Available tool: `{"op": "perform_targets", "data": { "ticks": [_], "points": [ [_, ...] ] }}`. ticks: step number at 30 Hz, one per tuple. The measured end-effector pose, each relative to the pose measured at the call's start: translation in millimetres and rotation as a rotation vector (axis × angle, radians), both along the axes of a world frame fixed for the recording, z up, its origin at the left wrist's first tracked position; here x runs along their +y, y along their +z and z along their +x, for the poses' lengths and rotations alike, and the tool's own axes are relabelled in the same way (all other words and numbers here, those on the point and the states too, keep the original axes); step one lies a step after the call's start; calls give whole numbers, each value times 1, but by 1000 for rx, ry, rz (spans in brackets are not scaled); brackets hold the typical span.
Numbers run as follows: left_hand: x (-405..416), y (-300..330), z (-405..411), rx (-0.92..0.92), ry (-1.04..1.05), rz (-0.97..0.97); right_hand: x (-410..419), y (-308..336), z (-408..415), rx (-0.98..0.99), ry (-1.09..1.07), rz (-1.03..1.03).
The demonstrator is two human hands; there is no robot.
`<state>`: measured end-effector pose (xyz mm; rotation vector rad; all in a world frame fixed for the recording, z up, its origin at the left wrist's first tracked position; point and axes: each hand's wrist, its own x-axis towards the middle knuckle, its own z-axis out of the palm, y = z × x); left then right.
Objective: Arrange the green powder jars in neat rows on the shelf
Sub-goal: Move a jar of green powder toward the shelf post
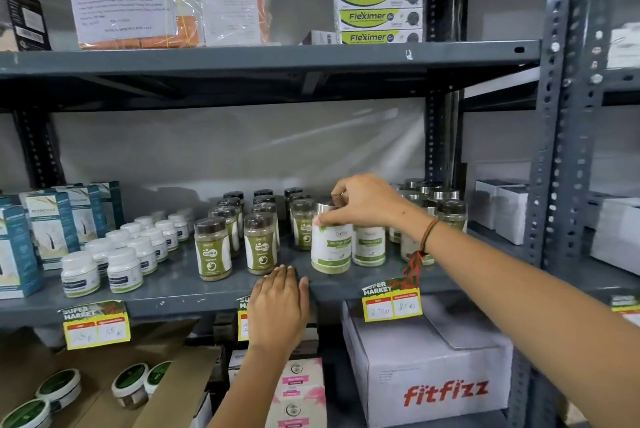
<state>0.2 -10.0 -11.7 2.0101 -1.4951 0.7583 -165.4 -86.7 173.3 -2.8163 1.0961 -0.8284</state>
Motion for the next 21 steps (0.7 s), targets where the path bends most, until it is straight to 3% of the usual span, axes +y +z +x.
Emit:
{"op": "perform_targets", "data": {
  "ticks": [6,13,21],
  "points": [
    [1,0,-3,23,6,2,-2,17,-82,35,-82,23],
    [-1,-2,-5,41,22,-11,-31,36,-172,131,-402,42],
    [0,-5,-6,61,29,-11,-63,16,-201,221,-618,31]
  ]
}}
